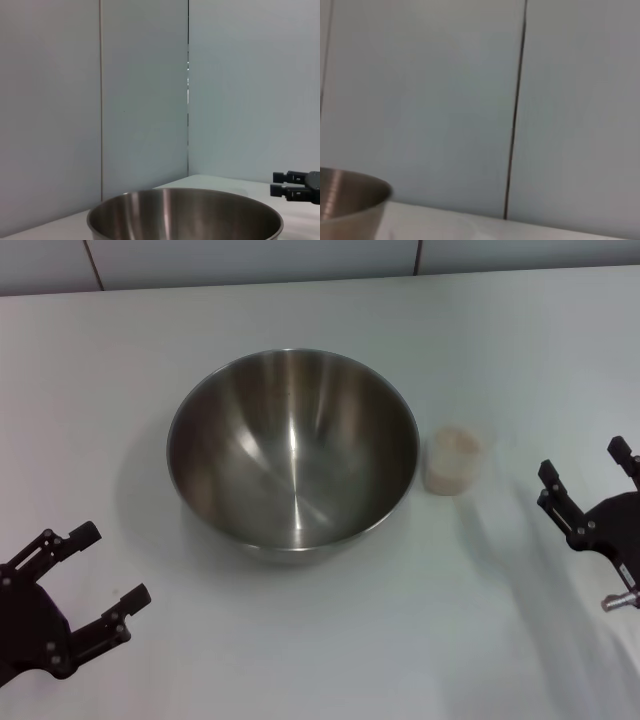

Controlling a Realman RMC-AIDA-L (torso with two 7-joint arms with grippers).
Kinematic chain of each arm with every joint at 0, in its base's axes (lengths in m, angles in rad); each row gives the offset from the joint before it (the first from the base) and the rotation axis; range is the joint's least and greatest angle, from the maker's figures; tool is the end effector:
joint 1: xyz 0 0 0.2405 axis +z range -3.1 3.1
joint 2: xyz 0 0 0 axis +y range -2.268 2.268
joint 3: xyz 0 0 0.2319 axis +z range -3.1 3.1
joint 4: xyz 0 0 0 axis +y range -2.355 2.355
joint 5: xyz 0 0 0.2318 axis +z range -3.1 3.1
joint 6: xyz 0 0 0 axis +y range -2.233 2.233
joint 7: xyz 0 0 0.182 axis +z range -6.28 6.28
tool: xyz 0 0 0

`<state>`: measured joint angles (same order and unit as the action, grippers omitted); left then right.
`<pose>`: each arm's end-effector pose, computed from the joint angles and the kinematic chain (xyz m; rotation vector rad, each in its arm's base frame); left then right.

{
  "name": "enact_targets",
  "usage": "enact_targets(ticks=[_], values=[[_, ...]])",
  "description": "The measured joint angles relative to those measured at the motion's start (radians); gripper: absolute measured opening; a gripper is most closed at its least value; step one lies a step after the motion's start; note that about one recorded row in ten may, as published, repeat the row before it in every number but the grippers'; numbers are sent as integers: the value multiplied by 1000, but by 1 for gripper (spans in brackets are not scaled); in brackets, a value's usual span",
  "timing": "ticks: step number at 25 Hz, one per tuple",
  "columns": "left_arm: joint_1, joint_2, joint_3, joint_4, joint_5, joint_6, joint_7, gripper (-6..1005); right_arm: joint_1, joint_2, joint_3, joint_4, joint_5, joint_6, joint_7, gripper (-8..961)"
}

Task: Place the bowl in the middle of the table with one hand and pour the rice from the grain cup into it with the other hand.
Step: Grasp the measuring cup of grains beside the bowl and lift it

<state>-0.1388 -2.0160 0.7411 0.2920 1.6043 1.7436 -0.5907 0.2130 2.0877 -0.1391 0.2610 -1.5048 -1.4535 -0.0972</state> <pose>-0.3221 0.2139 -0.0174 -2.3500 -0.3248 -0.9238 0.3334 0.2472 -0.0645 -1.7056 0.4535 0.6027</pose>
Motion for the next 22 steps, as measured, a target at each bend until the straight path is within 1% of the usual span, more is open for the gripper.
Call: enact_targets(ticks=[5,16,22], values=[[-1,0,-1,0,0,0,0,841,19,0,7,11,3,38,0,810],[-2,0,-8,-2,-1,3,0,841,32,0,8,11,-2,56,2,810],[-3,-3,-9,-2,-2,3,0,841,60,0,8,8,-2,95,3,809]])
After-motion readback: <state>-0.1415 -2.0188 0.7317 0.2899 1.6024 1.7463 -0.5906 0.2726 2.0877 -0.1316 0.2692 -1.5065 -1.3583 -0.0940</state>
